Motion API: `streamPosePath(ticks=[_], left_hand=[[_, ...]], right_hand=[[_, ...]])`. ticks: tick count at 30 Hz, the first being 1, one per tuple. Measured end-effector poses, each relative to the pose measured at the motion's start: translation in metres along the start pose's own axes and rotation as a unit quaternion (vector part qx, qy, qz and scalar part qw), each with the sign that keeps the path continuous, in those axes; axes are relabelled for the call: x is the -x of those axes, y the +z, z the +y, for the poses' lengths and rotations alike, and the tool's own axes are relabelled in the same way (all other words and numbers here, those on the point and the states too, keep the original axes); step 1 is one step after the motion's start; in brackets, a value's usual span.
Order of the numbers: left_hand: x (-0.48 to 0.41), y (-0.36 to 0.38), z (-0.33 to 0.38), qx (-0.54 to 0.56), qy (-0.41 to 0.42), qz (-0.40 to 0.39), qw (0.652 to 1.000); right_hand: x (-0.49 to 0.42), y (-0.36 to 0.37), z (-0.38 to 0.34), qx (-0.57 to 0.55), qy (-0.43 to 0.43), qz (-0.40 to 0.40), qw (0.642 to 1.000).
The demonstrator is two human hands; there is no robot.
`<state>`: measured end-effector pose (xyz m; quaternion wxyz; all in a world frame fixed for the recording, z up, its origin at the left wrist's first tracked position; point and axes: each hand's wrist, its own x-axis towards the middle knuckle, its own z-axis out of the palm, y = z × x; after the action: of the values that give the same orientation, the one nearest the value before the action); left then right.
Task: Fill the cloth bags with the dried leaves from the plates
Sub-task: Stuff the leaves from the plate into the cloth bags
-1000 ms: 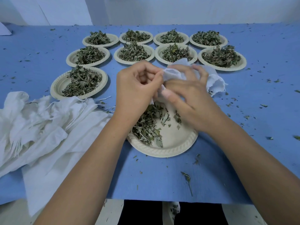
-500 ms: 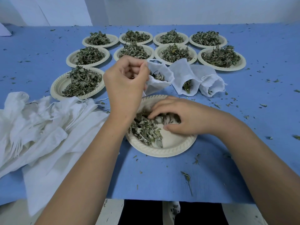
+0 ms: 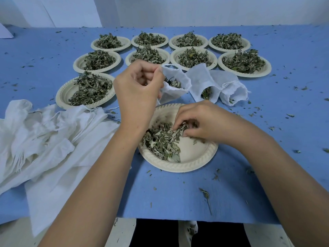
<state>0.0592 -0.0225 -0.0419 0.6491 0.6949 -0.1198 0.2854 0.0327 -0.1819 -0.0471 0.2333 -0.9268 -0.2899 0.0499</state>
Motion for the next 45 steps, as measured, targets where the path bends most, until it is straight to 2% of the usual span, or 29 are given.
streamPosePath(ticks=[2, 5, 10, 13, 16, 18, 21, 23, 25, 31, 35, 40, 45], left_hand=[[0.000, -0.001, 0.000, -0.004, 0.004, 0.001, 1.000], [-0.001, -0.001, 0.000, -0.005, 0.001, 0.002, 1.000], [-0.001, 0.000, -0.004, -0.018, -0.022, -0.041, 0.999], [0.001, 0.001, -0.004, -0.026, -0.019, -0.080, 0.996], [0.001, 0.001, -0.003, -0.020, -0.020, -0.114, 0.993], [0.002, 0.002, -0.002, -0.024, -0.021, -0.129, 0.991], [0.002, 0.002, -0.002, -0.013, -0.030, -0.132, 0.991], [0.002, 0.001, -0.002, 0.000, -0.031, -0.127, 0.991], [0.002, 0.001, -0.001, 0.007, -0.030, -0.125, 0.992], [0.003, 0.001, -0.001, 0.006, -0.028, -0.129, 0.991], [0.002, 0.001, -0.002, 0.000, -0.026, -0.120, 0.992], [0.005, 0.003, -0.003, 0.012, -0.019, -0.151, 0.988], [0.005, 0.004, -0.003, -0.007, -0.032, -0.151, 0.988]], right_hand=[[0.002, -0.004, -0.001, -0.018, -0.002, 0.038, 0.999], [0.008, -0.014, -0.001, -0.121, -0.012, 0.119, 0.985], [0.012, -0.019, -0.007, -0.319, -0.092, 0.242, 0.912], [0.008, -0.014, -0.010, -0.347, -0.109, 0.337, 0.868], [0.004, -0.006, -0.011, -0.331, -0.105, 0.400, 0.848], [0.003, -0.001, -0.011, -0.296, -0.103, 0.424, 0.850], [0.001, 0.002, -0.008, -0.134, -0.114, 0.444, 0.878], [0.000, 0.005, -0.005, -0.043, -0.122, 0.433, 0.892], [0.001, 0.007, -0.003, -0.005, -0.101, 0.413, 0.905], [0.001, 0.000, 0.000, -0.001, -0.090, 0.337, 0.937], [0.003, -0.002, -0.004, -0.033, -0.084, 0.363, 0.927], [0.004, 0.005, -0.005, 0.013, -0.077, 0.410, 0.909], [0.002, -0.001, -0.002, 0.022, -0.075, 0.364, 0.928]])
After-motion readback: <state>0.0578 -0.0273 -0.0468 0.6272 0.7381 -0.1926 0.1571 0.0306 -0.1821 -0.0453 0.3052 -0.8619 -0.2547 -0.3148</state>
